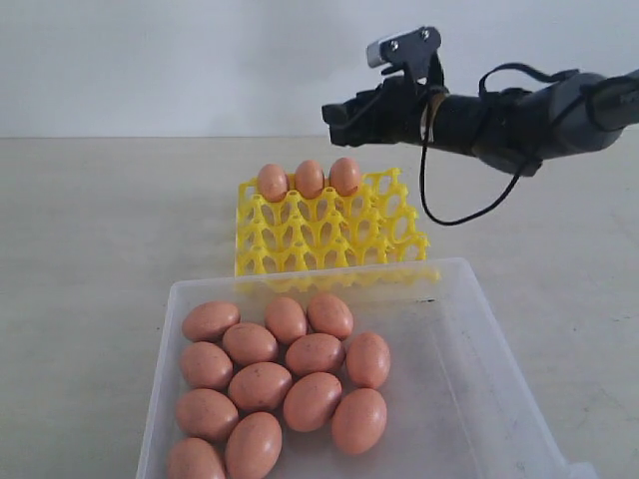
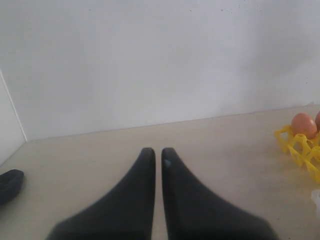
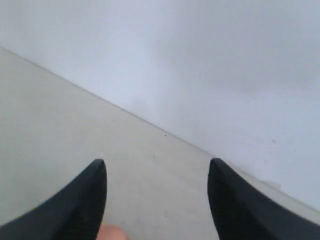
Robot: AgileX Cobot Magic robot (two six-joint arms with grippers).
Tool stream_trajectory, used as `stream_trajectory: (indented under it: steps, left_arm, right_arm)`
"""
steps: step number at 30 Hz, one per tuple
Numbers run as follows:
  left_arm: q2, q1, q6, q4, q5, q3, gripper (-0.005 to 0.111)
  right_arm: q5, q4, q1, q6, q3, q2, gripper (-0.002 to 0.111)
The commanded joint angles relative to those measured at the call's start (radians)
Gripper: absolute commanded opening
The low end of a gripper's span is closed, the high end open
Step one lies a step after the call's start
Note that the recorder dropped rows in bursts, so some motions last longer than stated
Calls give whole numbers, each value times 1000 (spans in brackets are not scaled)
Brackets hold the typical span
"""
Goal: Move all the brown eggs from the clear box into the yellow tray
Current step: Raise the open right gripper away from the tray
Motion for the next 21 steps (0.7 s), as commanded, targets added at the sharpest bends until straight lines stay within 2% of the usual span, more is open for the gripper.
stream_trajectory:
  steps: [1, 3, 5, 7, 9, 14, 18, 21]
  left_arm:
    - [-3, -6, 3, -3, -5, 4, 4]
    - [-3, -6, 3, -3, -5, 4, 4]
    - [-3, -6, 3, -3, -5, 4, 4]
    - [-3, -6, 3, -3, -5, 4, 4]
    - [-3, -6, 3, -3, -5, 4, 4]
    - [-3, -6, 3, -3, -3, 4, 4]
    - [-3, -6, 3, -3, -3, 4, 4]
    - [-3, -6, 3, -3, -3, 4, 4]
  right_arm:
    - [158, -110, -2, 152, 0, -122, 54]
    - [293, -255, -2, 308, 0, -190, 54]
    - [475, -427, -2, 572, 8, -264, 54]
    - [584, -519, -2, 711, 44, -342, 52]
    - [646, -525, -2, 721, 93, -425, 44]
    - [665, -525, -2, 634, 257, -667, 0]
    - [736, -525, -2, 566, 383, -820, 0]
    - [848, -525, -2, 445, 465, -915, 0]
